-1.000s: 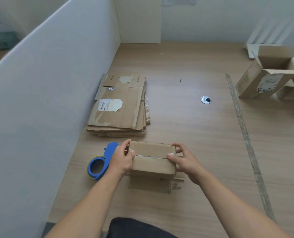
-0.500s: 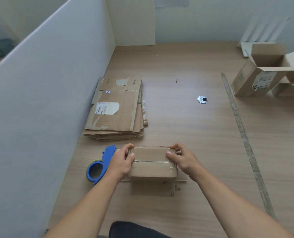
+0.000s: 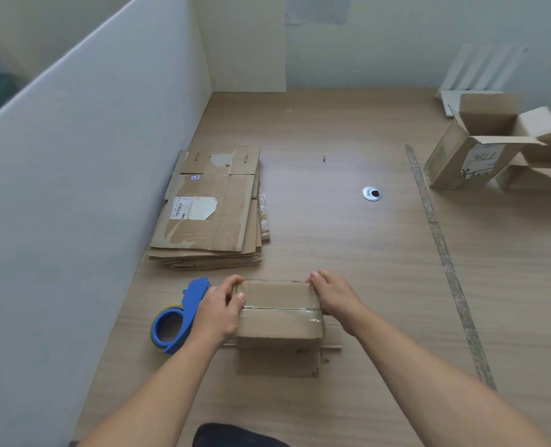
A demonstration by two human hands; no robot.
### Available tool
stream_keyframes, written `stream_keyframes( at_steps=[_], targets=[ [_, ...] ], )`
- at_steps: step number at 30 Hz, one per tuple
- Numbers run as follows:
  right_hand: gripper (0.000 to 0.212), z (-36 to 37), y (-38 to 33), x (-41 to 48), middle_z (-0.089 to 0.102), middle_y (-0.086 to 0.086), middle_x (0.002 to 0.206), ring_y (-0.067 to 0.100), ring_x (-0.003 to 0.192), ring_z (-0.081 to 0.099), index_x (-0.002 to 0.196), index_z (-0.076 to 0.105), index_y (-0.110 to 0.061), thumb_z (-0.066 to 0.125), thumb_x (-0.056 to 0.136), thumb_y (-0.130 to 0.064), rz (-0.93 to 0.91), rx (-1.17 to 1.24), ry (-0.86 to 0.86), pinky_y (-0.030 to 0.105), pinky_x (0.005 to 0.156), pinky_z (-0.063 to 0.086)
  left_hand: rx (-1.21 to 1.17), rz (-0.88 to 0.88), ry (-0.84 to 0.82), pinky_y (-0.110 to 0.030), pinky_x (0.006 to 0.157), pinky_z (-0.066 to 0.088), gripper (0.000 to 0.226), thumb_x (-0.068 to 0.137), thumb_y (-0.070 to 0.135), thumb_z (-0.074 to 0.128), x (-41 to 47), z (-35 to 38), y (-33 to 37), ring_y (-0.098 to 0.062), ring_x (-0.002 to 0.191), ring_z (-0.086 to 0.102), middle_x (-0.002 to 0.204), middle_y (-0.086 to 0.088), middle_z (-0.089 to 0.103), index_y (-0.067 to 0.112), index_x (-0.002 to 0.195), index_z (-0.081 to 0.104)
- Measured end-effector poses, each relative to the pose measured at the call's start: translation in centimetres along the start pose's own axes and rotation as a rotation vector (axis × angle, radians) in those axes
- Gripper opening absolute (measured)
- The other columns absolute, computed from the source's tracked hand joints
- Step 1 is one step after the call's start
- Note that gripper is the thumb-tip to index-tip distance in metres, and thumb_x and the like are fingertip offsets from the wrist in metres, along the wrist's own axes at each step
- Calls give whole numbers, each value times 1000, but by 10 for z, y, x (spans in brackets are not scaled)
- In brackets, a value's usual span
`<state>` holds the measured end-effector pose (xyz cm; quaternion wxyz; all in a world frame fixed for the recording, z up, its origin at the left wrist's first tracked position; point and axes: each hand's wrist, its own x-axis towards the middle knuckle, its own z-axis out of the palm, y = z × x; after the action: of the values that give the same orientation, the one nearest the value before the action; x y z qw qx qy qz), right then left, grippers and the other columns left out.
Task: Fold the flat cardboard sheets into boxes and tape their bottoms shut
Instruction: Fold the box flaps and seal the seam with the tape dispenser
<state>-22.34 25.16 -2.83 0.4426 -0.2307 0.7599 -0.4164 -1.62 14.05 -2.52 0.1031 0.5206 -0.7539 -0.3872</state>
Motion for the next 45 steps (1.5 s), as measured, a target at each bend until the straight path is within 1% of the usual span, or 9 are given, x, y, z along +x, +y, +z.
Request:
stream_keyframes(
  at_steps=[5, 9, 15, 19, 23, 27, 30, 38, 45],
  targets=[
    [49, 6, 26, -28, 50, -4, 131, 13, 117, 53, 139, 51, -24, 58, 95, -44, 16, 40, 152, 34, 104, 43, -4, -12, 46, -28, 78, 36, 31, 101, 28, 52, -2, 5, -1, -17, 89, 54, 92, 1, 52, 31, 131, 57],
    [43, 13, 38, -57, 64, -6, 108, 11, 101, 61, 128, 58, -19, 64, 92, -42, 38, 31, 241, 36, 93, 51, -39, 6, 75, -27, 83, 37, 40, 102, 31, 51, -10, 12, -4, -16, 96, 54, 96, -1, 55, 35, 142, 51],
    [17, 12, 40, -70, 71, -13, 105, 6, 100, 65, 103, 68, -42, 63, 91, -32, -117, 79, 139, 36, 90, 53, -59, 1, 100, -32, 88, 43, 47, 100, 34, 54, -13, 15, -6, -19, 101, 57, 102, -4, 61, 34, 147, 45],
    [33, 2, 44, -67, 64, -8, 112, 12, 113, 61, 113, 66, -47, 58, 81, -43, -156, 23, -18, 45, 99, 49, -34, -8, 116, -32, 86, 42, 47, 101, 34, 52, -13, 18, -6, -21, 101, 57, 102, -5, 62, 34, 147, 45],
    [46, -6, 42, -71, 54, -1, 127, 2, 123, 55, 125, 59, -46, 58, 94, -12, -173, 119, -167, 34, 110, 42, -28, -10, 101, -29, 81, 37, 47, 101, 34, 51, -12, 17, -5, -18, 95, 53, 96, -2, 58, 32, 148, 45],
    [57, -8, 47, -72, 44, -7, 135, -1, 131, 45, 132, 43, -63, 58, 82, -40, -136, 30, -198, 38, 116, 35, -27, -10, 85, -30, 84, 38, 48, 101, 33, 52, -14, 14, -4, -18, 100, 53, 101, -3, 58, 31, 149, 44],
    [53, -3, 49, -72, 46, -13, 132, -1, 129, 46, 124, 41, -71, 54, 84, -39, -141, -6, -124, 37, 113, 38, -49, -29, 80, -33, 95, 42, 53, 100, 35, 53, -17, 14, -2, -21, 112, 54, 116, -5, 59, 27, 151, 40],
    [57, 15, 64, -81, 53, -17, 141, -5, 127, 49, 148, 39, -34, 59, 98, -17, -169, 52, 38, 17, 104, 41, -218, -25, -13, -39, 118, 33, 70, 92, 35, 67, -44, 17, -17, -8, 139, 38, 149, 12, 43, 30, 153, 33],
    [62, 20, 66, -82, 40, -40, 131, -29, 117, 37, 142, 27, -47, 60, 97, -20, -154, 5, 87, 0, 99, 29, -283, -85, 8, -35, 115, 36, 66, 92, 42, 67, -43, 17, -11, -4, 134, 42, 141, 20, 44, 34, 151, 38]
  ],
)
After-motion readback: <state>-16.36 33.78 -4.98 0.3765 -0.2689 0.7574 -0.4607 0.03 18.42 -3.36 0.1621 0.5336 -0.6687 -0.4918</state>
